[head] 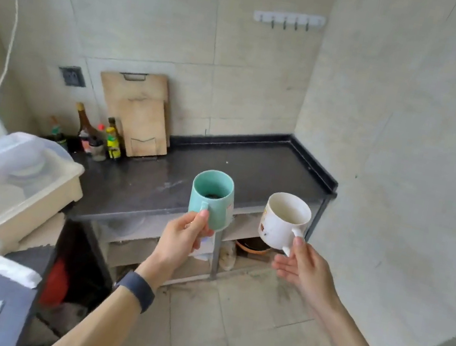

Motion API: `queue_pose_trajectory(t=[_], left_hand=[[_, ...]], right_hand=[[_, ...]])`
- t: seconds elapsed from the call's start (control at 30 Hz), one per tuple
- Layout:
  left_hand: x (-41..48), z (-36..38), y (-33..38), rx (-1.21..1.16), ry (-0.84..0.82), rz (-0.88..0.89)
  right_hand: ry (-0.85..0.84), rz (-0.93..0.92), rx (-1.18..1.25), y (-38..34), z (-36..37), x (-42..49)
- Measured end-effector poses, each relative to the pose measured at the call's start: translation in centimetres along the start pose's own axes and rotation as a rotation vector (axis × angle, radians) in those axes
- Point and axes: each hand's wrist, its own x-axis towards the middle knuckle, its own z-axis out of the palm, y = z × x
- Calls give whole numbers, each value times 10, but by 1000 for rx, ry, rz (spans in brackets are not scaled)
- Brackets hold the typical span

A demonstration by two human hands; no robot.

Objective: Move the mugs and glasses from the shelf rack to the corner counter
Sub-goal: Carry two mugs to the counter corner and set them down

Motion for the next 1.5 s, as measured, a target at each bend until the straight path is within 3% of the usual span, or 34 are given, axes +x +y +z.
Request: queue_pose_trajectory(t=[0.33,0.8,1.2,1.5], left_hand=[[148,27,4,3,-40,-32],[378,152,4,22,16,-128],[521,247,-86,30,-12,-404],[630,301,-128,16,-75,-553]], right_hand=[[127,13,-15,-19,-34,119],[33,102,-7,-17,-63,389],[0,404,-82,34,-72,570],[149,669,-34,60,-70,691]])
